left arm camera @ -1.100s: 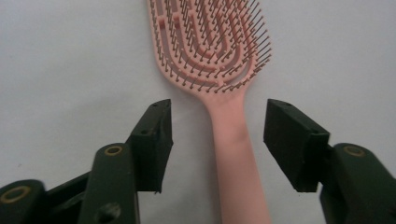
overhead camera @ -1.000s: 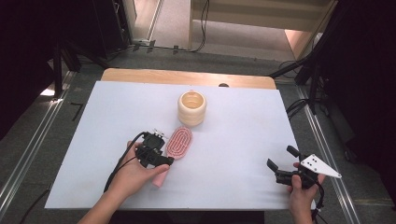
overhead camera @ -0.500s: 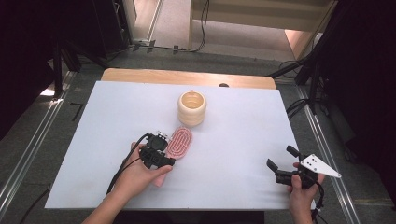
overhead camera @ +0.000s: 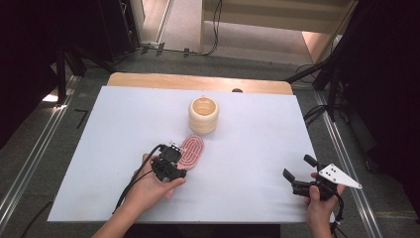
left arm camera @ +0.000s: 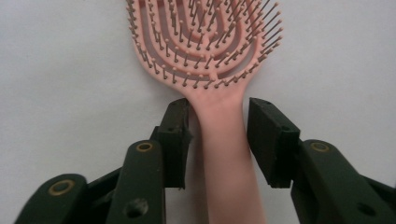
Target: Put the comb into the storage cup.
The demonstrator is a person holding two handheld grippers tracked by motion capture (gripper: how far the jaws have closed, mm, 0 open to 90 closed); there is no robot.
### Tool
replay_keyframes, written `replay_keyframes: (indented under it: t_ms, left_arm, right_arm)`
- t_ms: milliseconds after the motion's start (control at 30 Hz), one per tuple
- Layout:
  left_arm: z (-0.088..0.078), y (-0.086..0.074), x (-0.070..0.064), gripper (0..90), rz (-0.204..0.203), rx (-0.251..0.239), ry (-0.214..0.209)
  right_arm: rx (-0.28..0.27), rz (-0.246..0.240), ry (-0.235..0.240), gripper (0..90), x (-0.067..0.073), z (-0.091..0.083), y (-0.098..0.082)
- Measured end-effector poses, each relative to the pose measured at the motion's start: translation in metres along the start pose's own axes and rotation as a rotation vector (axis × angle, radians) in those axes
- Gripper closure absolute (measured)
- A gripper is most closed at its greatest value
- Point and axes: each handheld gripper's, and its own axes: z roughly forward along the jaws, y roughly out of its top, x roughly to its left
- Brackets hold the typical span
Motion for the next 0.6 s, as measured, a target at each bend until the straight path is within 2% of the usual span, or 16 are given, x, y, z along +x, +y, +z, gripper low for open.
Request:
replay_keyframes:
  t_ms: [267, 333, 500, 600]
  left_arm:
    - [0.002, -0.001, -0.004, 65.0, 0.013, -0.004, 0.049]
    - [0.002, -0.001, -0.002, 66.4, 0.004, -0.007, 0.04]
    - [0.002, -0.004, 0.007, 69.9, -0.025, -0.028, -0.013]
    - [0.002, -0.004, 0.006, 70.1, -0.026, -0.027, -0.002]
  right_arm:
    - [0.001, 0.001, -0.001, 0.0, 0.0, 0.0, 0.0]
    - [0.002, 0.004, -0.003, 0.0, 0.0, 0.0, 0.0]
    - [0.002, -0.004, -0.004, 0.0, 0.0, 0.001, 0.0]
    - [0.005, -0.005, -0.002, 0.0, 0.0, 0.001, 0.0]
